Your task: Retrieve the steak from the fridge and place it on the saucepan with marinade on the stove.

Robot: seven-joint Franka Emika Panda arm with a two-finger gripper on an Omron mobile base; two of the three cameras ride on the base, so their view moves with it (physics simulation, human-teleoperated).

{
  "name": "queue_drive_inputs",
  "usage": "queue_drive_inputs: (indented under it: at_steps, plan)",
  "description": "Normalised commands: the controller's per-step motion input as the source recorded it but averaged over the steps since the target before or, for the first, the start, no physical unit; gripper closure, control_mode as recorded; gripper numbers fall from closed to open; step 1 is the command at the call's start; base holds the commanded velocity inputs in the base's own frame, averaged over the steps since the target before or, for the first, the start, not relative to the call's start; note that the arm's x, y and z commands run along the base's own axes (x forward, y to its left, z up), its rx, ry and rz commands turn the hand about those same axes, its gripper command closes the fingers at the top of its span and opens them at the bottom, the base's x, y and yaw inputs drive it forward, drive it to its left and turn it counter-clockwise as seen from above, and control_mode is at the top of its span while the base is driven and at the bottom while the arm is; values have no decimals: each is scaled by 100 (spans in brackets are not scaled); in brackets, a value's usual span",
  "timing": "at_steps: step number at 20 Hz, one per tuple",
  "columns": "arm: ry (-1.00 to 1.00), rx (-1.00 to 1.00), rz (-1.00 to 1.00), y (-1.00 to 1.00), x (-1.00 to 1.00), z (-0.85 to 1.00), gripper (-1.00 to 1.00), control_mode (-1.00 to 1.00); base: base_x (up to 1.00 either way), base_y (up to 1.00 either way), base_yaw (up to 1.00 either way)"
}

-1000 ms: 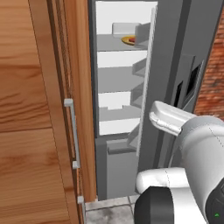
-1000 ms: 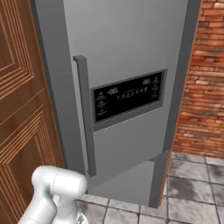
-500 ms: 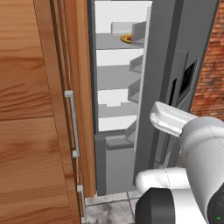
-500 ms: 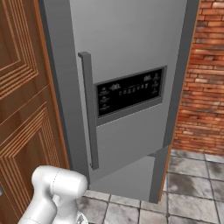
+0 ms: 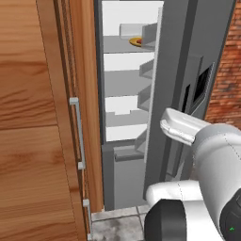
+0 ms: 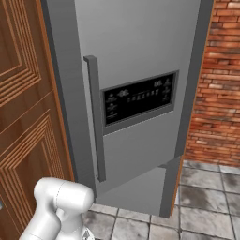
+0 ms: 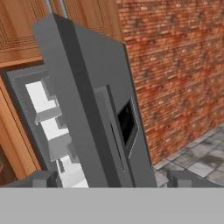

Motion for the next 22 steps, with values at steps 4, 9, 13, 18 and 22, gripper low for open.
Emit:
queue_drive_inputs:
  at_steps: [4,9,13,18,22]
  plan:
    - [3,0,-14,3,30,0,-100,-100,0,0,0]
    - [11,-2,-20,11,55,0,-100,-100,0,0,0]
    - [9,0,-4,-1,85,-4,-100,-100,0,0,0]
    - [4,0,0,-16,91,-28,-100,-100,0,0,0]
    - [5,0,0,0,100,-42,-100,-100,0,0,0]
